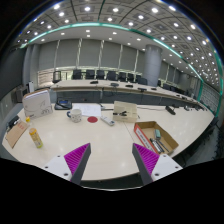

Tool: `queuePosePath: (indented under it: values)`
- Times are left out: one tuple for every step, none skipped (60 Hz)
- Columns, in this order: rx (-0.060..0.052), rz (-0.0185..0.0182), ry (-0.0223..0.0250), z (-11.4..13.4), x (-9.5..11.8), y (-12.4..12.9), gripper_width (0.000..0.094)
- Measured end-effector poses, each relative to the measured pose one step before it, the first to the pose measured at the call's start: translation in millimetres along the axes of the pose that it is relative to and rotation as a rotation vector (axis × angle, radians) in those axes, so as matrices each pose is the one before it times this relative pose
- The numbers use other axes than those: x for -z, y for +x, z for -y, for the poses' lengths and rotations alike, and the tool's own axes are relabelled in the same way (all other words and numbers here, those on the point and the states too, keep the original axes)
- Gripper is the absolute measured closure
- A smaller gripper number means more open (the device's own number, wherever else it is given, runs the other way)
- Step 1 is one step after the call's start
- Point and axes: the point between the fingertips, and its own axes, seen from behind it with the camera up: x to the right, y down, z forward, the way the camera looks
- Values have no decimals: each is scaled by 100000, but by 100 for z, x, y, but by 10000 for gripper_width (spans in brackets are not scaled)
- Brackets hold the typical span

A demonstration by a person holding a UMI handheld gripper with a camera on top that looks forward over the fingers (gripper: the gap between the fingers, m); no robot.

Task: Pour water

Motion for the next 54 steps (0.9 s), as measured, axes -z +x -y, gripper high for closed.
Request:
queuePosePath:
  values:
    - [-28,302,7,-8,-176,-207,77]
    - [36,345,-48,-39,-47,-195,78]
    - [98,375,-102,-68,-70,-253,78]
    - [176,431,-106,-99,-107,-308,76]
    - [206,460,-138,-94,-123,-349,76]
    - [182,461,-118,-94,-131,-380,76]
    - [203,445,-152,-104,-122,-426,76]
    - [256,445,-169,-125,-93,-493,76]
    - [226,562,-140,-118,-98,-525,75]
    - [273,788,-61,-58,60,-336,75]
    - [256,831,-3,-145,-156,-695,76]
    - [254,799,-24,-159,-167,-642,74]
    - [243,774,-50,-165,-113,-686,73]
    - [304,783,-59,-148,-132,-680,76]
    - [344,849,-17,-159,-185,-710,75]
    - [349,883,20,-151,-136,-759,75]
    - [342,920,47,-155,-157,-799,75]
    - [343,974,27,-151,-152,-834,77]
    - [322,1028,0,-191,-176,-886,75]
    - [326,1057,-23,-185,-169,-918,74]
    - [312,1044,-87,-213,-201,-898,76]
    - [327,1033,-80,-185,-192,-960,77]
    - [265,1031,-149,-222,-235,-943,77]
    - [224,1039,-149,-205,-227,-988,77]
    - [232,1129,-91,-201,-288,-1022,79]
    - [227,1208,-90,-218,-326,-1046,79]
    - [243,1188,-162,-238,-296,-1057,80]
    - [177,1033,-263,-237,-346,-1079,76]
    - [190,953,-336,-238,-377,-1022,78]
    - [139,1022,-371,-246,-421,-1082,79]
    - [135,1053,-172,-214,-455,-1104,78]
    - [56,1114,-119,-187,-477,-1121,76]
    - [17,1039,-267,-198,-500,-1128,78]
    - [-61,875,-356,-221,-557,-1114,76]
    - [-172,830,-205,-206,-537,-1116,76]
    - [-200,942,172,-101,-631,-1146,77]
    - [-144,986,350,-74,-667,-1182,75]
    - [36,896,317,-78,-716,-1127,76]
    - [190,575,152,-97,-596,-1137,77]
    - [224,244,170,-16,-916,-817,76]
    - [191,171,212,3,-698,-919,75]
    - [126,-108,480,70,-713,-827,74]
    - [34,-100,779,122,-574,-946,75]
    - [54,6,1095,211,-715,-863,73]
    - [146,159,1224,230,-743,-855,70]
    - [168,165,1251,246,-745,-806,71]
    - [97,-10,1173,230,-796,-741,74]
    - [-11,-266,1008,182,-811,-595,71]
    - [-48,-406,791,142,-803,-568,73]
    - [-102,-442,744,145,-815,-487,74]
    - [-190,-269,735,163,-788,-495,75]
    - [-272,-259,848,207,-794,-447,77]
    - [-390,-285,858,196,-947,-275,79]
    - [-532,-485,806,184,-544,-410,79]
